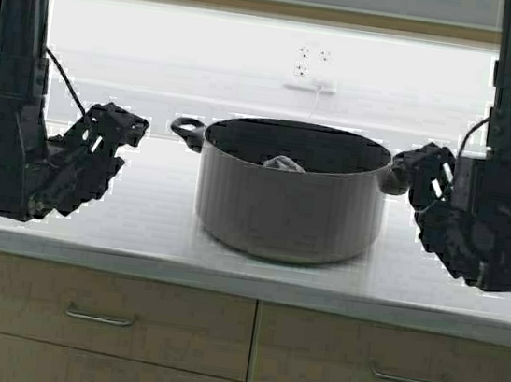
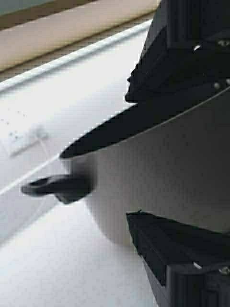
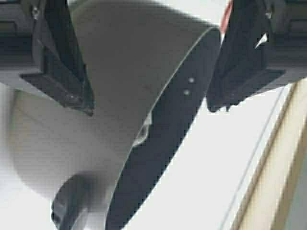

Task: Open the cabinet, put the pot inside, then close it

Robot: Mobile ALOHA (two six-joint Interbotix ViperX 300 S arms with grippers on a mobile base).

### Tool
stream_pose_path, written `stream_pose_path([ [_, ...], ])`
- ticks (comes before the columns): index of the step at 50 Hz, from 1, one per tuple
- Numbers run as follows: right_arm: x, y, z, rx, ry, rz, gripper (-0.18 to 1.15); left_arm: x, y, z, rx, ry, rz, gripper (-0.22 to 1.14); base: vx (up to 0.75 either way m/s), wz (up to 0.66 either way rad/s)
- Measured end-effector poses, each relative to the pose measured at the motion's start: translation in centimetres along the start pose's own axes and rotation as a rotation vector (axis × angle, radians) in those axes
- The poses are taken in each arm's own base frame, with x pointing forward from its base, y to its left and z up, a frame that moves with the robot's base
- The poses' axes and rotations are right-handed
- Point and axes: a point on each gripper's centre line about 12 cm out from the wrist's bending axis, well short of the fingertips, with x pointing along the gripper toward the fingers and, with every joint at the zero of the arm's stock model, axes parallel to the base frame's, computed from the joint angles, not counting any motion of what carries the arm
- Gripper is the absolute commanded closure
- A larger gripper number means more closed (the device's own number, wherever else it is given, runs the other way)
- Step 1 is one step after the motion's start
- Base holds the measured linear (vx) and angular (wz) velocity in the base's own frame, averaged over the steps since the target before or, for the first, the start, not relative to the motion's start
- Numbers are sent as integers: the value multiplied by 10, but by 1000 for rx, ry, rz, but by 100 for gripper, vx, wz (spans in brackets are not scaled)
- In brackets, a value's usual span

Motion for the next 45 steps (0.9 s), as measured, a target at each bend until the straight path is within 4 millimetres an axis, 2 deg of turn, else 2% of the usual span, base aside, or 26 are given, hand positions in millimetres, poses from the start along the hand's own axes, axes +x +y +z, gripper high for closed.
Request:
stream_pose_path([
  [13,0,-8,10,-21,-80,-48,-4,0,-1,-5,-7,23,-12,-7,7,-3],
  [45,-2,-10,8,-18,-76,-55,-4,-1,0,-9,-12,55,-24,-7,11,0],
])
